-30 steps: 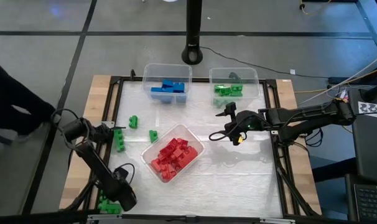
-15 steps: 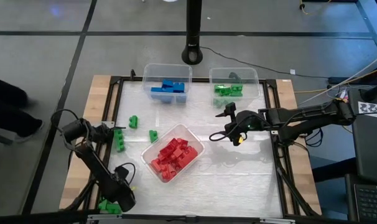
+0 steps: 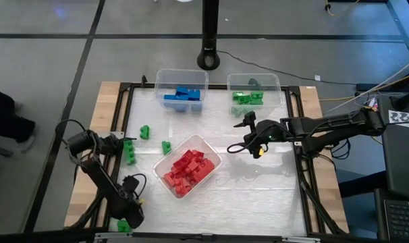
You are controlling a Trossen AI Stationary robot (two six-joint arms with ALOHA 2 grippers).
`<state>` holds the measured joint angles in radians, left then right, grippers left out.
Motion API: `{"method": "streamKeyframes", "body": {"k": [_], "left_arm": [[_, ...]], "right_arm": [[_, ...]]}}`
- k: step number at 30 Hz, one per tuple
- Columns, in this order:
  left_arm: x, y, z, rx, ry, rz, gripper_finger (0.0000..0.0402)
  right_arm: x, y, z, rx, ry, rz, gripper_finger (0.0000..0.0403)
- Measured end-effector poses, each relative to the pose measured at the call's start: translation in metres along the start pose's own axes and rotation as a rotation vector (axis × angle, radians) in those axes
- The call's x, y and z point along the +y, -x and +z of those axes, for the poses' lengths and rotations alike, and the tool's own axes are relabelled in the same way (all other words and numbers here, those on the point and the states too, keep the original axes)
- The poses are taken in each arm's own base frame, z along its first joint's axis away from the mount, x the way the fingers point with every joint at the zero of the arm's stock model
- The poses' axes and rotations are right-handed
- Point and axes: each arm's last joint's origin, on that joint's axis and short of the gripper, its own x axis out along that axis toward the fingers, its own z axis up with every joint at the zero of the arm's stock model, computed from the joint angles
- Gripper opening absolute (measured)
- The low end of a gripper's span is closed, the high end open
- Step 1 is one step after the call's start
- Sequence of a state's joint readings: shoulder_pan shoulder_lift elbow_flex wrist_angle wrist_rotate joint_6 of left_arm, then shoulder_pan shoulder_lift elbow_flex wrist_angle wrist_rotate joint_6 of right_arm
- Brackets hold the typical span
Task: Sort blocks
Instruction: Put the green game piece into the top right transparent bin
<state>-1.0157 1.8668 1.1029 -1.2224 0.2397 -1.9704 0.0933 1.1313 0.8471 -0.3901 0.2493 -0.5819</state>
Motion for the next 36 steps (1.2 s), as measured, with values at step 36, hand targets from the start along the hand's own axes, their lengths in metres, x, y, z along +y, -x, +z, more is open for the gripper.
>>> {"method": "streamKeyframes", "body": {"k": [36], "left_arm": [[-0.001,0.014,0.019,-0.072,0.082,0.026,0.0214]], "right_arm": [[0.0,0.0,0.0,0.007,0.0,-0.008,0.0372]]}}
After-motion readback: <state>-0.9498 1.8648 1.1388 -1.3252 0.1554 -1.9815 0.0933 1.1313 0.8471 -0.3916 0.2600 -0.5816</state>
